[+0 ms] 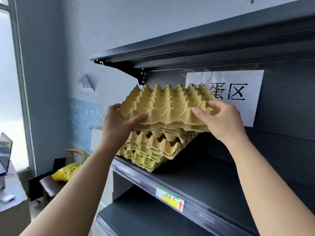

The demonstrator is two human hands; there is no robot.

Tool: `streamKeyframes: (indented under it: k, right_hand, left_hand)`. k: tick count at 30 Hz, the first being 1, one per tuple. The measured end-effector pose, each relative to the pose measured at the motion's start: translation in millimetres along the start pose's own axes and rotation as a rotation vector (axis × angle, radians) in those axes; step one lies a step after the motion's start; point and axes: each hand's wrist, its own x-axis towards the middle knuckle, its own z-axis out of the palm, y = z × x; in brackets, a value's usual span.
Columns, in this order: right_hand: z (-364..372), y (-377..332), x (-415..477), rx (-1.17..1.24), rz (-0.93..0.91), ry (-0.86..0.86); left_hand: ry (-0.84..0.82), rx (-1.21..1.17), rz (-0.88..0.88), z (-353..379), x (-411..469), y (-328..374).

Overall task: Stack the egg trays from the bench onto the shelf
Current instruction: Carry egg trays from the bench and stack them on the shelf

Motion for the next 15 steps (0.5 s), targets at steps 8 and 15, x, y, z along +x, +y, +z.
streamKeyframes:
  k: [8,15]
  right_hand:
    - [61.9,-36.9,9.9,-0.112,0.085,0.058]
    - [93.3,-52.1,12.5,-0.171,0.123,0.036]
  left_hand:
    - [-0.156,-0.067,-0.017,-17.6,86.3,-53.5]
    - [-0.206,-0.211,-0.064,-18.4,124.4,-88.0]
